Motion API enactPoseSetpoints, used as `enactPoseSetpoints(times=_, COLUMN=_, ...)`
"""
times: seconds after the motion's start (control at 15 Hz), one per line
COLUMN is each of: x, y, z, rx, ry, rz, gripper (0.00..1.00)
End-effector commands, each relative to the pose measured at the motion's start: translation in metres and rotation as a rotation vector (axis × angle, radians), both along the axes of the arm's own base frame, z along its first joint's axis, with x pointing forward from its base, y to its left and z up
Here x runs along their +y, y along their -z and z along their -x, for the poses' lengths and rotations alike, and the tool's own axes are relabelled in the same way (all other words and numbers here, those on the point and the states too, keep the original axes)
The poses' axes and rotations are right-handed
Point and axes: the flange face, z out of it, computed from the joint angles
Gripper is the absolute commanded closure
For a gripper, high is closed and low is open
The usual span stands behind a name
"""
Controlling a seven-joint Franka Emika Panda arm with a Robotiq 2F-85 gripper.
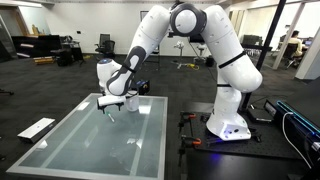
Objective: Put the pen in the white mug
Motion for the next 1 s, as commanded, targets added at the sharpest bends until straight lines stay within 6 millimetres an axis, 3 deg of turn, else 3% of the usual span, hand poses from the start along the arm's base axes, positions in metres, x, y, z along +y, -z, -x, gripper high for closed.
enactPoseSetpoints(times=0.0, x=-0.001, y=0.009, z=-0.012, rx=0.009, ry=0.008, rz=0.010, gripper=0.00)
enactPoseSetpoints(times=0.6, x=0.000, y=0.024, z=-0.021, rx=0.019, ry=0.003, rz=0.024, gripper=0.00)
enactPoseSetpoints(times=0.73, x=0.000, y=0.025, z=-0.023, rx=0.019, ry=0.002, rz=0.024, gripper=0.26)
enactPoseSetpoints(times=0.93, x=0.000, y=0.026, z=-0.025, rx=0.021, ry=0.002, rz=0.024, gripper=0.38)
